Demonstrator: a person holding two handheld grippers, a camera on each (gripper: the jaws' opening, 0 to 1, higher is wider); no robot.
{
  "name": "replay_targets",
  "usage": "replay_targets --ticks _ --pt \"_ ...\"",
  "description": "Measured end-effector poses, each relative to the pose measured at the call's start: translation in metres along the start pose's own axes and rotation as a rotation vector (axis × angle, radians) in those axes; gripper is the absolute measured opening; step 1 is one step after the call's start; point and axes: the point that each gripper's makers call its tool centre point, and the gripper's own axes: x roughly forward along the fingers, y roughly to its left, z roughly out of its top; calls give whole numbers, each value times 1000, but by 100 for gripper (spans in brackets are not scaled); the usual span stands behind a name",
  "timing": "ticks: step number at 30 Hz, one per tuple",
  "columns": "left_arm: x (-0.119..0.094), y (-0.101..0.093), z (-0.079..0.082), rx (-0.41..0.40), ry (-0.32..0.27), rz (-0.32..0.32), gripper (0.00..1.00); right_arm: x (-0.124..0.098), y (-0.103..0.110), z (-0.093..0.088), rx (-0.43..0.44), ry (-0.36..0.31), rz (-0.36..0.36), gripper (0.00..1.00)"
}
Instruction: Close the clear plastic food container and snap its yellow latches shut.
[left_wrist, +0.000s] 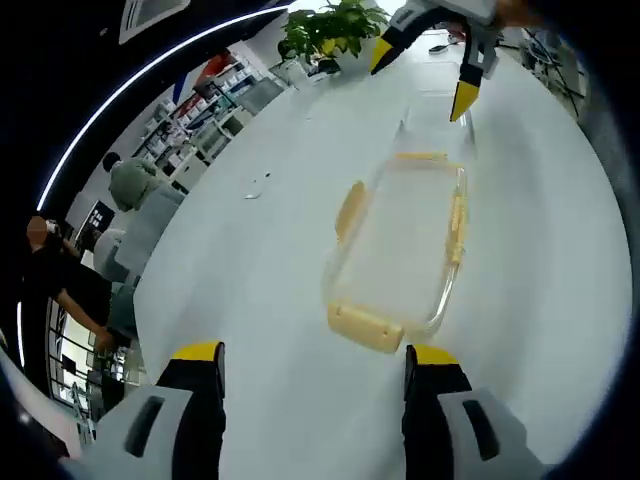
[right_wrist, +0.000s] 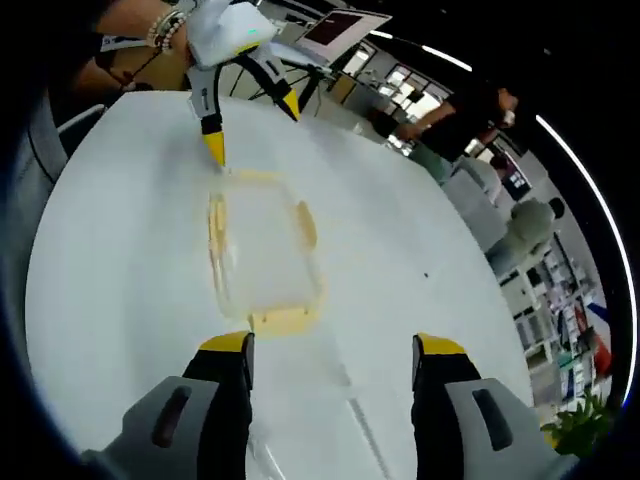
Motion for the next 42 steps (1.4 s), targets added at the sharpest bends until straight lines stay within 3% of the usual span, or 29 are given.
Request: replay_targets --ticks 3,6,8,9,13,15,16,23,26,27,30,34,42 --pt "10 0 0 5 3 -40 67 15 0 -11 -43 70 39 69" --pt "16 0 -1 22 21 -74 67 22 5 -8 -47 57 97 66" --pt "18 -2 5 15 -1 -106 67 29 13 -8 -55 58 166 65" --pt "20 -7 5 32 6 -151 65 33 16 -10 -54 75 185 64" --pt "24 -4 6 25 11 -210 65 42 30 -11 -51 97 305 57" --pt "27 -5 6 29 21 -248 66 46 23 -5 -46 82 288 56" --pt "28 -5 5 23 33 -265 66 48 24 -8 -90 99 300 56" --pt "30 -10 7 43 37 -320 64 53 35 -8 -86 122 441 49" --pt "30 -15 8 60 34 -364 61 49 48 -10 -36 130 549 40" --pt "30 -17 8 68 35 -381 60 51 41 -9 -37 130 515 40" --pt "31 -19 9 88 40 -402 59 51 42 -10 -27 124 539 39" --pt "28 -35 16 226 -27 -512 49 49 45 -8 -8 117 567 38" --pt "28 -42 13 245 -17 -582 38 50 45 -7 -29 138 576 38"
